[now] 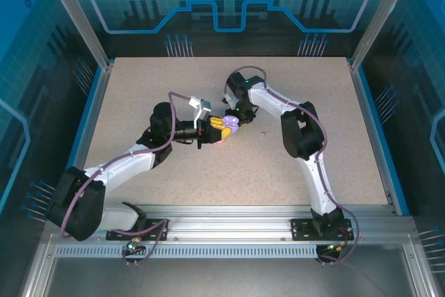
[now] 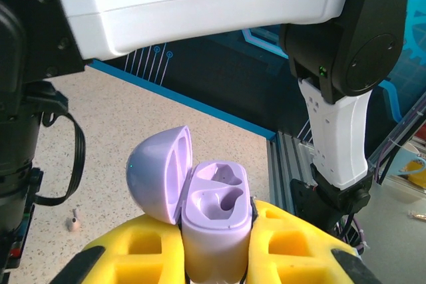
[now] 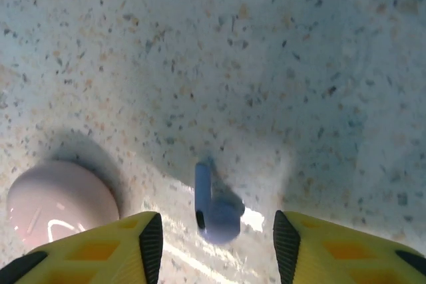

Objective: Insert wireless bluetooth earbuds into charging case

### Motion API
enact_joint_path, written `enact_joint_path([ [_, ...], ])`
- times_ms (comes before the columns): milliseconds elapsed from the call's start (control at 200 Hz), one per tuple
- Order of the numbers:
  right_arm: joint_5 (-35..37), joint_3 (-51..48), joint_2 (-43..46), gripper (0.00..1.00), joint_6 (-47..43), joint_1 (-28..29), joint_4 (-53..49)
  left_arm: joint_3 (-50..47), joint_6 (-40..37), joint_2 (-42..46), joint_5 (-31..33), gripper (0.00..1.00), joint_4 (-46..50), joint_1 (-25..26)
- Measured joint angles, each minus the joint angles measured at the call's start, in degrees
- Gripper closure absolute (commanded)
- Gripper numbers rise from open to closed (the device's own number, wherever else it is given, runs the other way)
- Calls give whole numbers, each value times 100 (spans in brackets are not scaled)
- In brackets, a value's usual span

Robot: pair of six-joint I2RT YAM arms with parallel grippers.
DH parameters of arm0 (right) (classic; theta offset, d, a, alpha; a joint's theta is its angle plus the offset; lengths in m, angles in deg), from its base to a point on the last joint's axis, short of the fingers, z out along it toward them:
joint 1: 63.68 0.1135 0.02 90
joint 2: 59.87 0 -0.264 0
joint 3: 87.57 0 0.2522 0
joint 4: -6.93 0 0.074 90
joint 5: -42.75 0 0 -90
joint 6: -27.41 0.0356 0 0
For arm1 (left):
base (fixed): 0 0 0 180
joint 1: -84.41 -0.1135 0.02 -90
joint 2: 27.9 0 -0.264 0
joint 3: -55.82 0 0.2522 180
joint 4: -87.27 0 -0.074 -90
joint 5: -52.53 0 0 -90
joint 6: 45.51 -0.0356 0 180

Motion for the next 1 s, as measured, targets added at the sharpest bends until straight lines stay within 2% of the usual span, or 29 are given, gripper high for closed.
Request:
enact_joint_path([
  [145, 146, 223, -197, 54, -55, 46, -103, -2, -2, 33, 0, 91, 15, 0],
  [330, 457, 247, -234, 74, -199, 103, -133, -2, -7, 70, 2, 91, 96, 0],
  [450, 643, -26, -98, 80, -271, 109, 59, -2, -7, 85, 2, 91, 144, 0],
  [775, 748, -1818, 984, 81, -378, 96, 424, -2, -4, 153, 2, 90, 212, 0],
  [1001, 608, -2968, 1788, 76, -468, 109, 396, -2, -2, 223, 4, 91, 221, 0],
])
